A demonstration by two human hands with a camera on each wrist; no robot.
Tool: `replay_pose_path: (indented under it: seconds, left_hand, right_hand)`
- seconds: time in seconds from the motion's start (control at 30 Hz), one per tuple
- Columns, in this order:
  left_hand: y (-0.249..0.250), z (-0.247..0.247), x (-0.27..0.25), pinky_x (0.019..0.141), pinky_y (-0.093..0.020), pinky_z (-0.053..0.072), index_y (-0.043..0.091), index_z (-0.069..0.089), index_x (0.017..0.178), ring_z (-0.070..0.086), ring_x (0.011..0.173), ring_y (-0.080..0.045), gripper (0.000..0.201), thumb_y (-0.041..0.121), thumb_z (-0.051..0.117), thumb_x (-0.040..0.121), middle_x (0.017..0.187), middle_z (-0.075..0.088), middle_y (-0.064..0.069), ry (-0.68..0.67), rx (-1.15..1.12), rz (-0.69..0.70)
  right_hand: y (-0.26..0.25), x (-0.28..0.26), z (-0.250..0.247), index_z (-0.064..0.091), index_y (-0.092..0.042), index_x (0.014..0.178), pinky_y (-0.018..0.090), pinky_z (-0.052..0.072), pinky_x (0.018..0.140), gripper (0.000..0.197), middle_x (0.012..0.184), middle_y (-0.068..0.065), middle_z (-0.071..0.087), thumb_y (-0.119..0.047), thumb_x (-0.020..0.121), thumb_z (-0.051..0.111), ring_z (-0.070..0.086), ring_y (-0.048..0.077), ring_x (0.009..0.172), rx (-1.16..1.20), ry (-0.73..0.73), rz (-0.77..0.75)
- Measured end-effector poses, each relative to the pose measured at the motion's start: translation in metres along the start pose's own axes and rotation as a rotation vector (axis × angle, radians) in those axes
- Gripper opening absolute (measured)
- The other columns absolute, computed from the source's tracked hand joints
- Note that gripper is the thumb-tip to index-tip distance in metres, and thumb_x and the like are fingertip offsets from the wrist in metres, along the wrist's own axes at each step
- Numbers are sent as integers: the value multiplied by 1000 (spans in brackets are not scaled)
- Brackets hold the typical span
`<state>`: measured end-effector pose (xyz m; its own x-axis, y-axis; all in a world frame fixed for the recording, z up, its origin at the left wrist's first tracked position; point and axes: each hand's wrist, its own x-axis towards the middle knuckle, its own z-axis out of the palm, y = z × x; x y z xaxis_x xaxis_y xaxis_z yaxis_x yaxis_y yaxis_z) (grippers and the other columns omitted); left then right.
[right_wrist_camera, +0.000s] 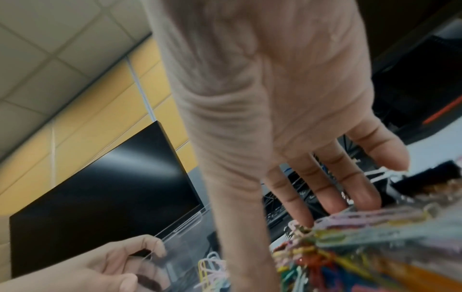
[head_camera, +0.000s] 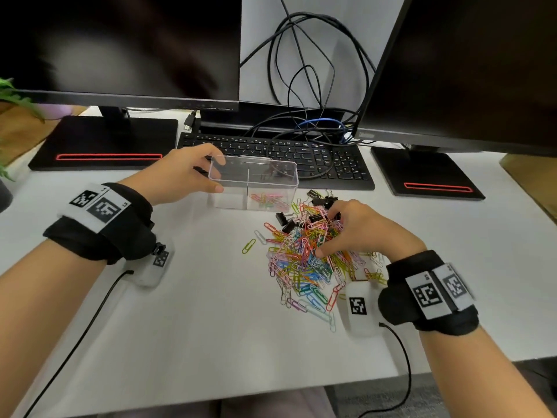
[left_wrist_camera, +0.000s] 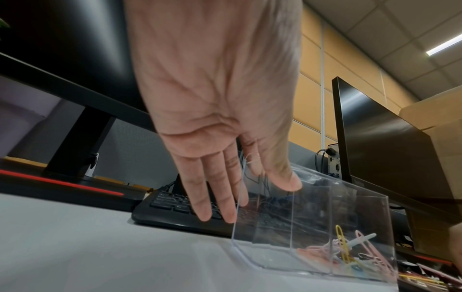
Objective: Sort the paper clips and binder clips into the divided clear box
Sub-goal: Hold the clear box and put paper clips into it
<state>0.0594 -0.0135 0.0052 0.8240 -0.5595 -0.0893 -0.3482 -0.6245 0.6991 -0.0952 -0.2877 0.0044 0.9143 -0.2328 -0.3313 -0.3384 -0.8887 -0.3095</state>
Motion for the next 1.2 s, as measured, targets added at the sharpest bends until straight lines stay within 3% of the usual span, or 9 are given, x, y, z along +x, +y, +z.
replay_pose_path:
  seconds: [0.2, 0.4, 0.5, 0.67, 0.77, 0.83, 0.97, 1.07, 1.2]
  left_hand:
    - [1, 0, -1, 83, -30, 49, 28, 55, 115, 67, 96, -18, 39, 21, 76, 82, 106, 66, 5, -3, -9, 1]
    - [-1, 0, -1, 87, -33, 51, 28, 55, 114, 68, 96, -21, 39, 20, 76, 82, 105, 66, 5, -5, -2, 10]
    - [-1, 0, -1, 84, -28, 49, 27, 55, 115, 67, 96, -20, 40, 20, 76, 82, 106, 66, 5, -3, -3, 15]
    - [0, 0, -1, 83, -28, 49, 28, 55, 116, 68, 93, -18, 40, 21, 75, 83, 107, 65, 5, -6, 5, 17]
    - [-1, 0, -1, 82, -27, 49, 28, 54, 116, 68, 92, -17, 40, 21, 75, 83, 107, 65, 5, -7, 5, 21]
    - [-1, 0, 0, 79, -23, 48, 28, 54, 116, 68, 92, -16, 40, 21, 75, 83, 108, 66, 5, -7, 5, 24]
    - [-2, -1, 1, 76, -23, 48, 26, 54, 116, 68, 90, -19, 40, 20, 75, 83, 108, 66, 2, -7, 5, 31]
    - [-3, 0, 1, 76, -23, 47, 26, 54, 116, 68, 90, -18, 39, 20, 75, 83, 108, 66, 2, -12, 5, 36]
    - [-4, -1, 2, 77, -23, 48, 27, 54, 116, 68, 90, -17, 39, 21, 75, 83, 107, 67, 3, -16, -3, 38]
  right_hand:
    - [-2, 5, 5, 56, -15, 103, 34, 47, 71, 59, 90, -3, 52, -36, 59, 89, 53, 20, 87, -18, 54, -35]
    - [0, 11, 7, 65, -18, 89, 37, 51, 76, 31, 78, -7, 55, -28, 67, 85, 57, 21, 83, -75, 109, -88]
    - [-1, 11, 9, 70, -16, 84, 35, 50, 76, 15, 70, -12, 52, -18, 72, 79, 57, 21, 80, -78, 149, -126]
    - [0, 12, 9, 75, -10, 80, 39, 53, 81, 3, 73, -5, 59, -10, 77, 74, 62, 22, 82, -61, 215, -153]
    - [2, 13, 8, 72, 2, 75, 44, 56, 74, 9, 76, 15, 69, -7, 77, 70, 64, 33, 76, -33, 237, -166]
    - [4, 14, 4, 70, 6, 78, 45, 56, 66, 12, 78, 25, 67, -6, 77, 68, 62, 39, 74, 23, 244, -171]
    - [7, 9, -8, 74, -10, 72, 24, 43, 50, 13, 71, 10, 69, -6, 83, 69, 54, 17, 53, 207, 240, -167]
    - [7, 4, -15, 76, -8, 75, 23, 48, 63, 8, 76, 10, 72, -6, 82, 72, 63, 22, 70, 428, 290, -169]
    - [2, 2, -24, 75, -12, 75, 39, 52, 84, 8, 83, 16, 73, -6, 79, 73, 66, 33, 85, 646, 344, -185]
